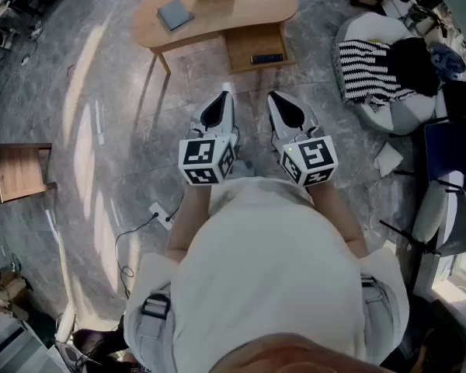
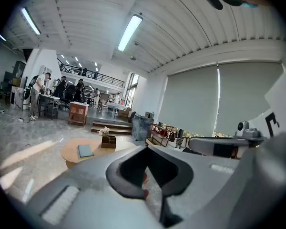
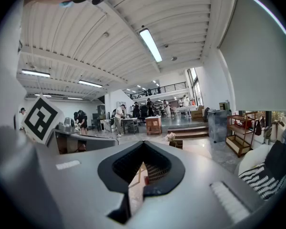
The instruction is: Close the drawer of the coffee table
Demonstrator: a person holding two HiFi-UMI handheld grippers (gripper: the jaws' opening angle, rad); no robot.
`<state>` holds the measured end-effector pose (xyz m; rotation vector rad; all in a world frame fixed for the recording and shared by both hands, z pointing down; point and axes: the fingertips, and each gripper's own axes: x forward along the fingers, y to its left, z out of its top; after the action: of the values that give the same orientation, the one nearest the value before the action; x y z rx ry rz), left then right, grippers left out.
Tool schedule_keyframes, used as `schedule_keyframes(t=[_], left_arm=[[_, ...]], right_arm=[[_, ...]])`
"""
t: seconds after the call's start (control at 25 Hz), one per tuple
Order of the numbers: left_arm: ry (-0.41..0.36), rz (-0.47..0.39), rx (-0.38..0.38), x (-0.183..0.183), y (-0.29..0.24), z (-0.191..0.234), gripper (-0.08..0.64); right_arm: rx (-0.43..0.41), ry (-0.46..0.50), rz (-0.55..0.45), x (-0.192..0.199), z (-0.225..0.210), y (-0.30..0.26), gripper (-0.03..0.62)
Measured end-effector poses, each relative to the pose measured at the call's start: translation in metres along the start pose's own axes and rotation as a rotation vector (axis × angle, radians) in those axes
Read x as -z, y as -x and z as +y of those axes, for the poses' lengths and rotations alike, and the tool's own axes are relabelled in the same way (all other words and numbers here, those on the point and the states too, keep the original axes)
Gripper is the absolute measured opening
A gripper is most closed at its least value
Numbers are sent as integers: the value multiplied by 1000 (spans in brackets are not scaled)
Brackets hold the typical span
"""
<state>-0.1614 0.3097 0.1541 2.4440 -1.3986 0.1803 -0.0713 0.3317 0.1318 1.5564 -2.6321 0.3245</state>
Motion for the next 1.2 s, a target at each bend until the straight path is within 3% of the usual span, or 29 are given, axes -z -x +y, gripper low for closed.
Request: schedule_keyframes(t=[0.4,0.64,1.2], left_arm=[[17,0,8,-4,-19,19,-2],[19,11,37,-7,-32,40,-2],[26,37,93,-11,-47,100,-2]], right_arm=[[4,1,6,-3,-4,-25,0],[10,-46,20,-2,-2,-53,2],[8,-38,22,-1,28,-113,2]])
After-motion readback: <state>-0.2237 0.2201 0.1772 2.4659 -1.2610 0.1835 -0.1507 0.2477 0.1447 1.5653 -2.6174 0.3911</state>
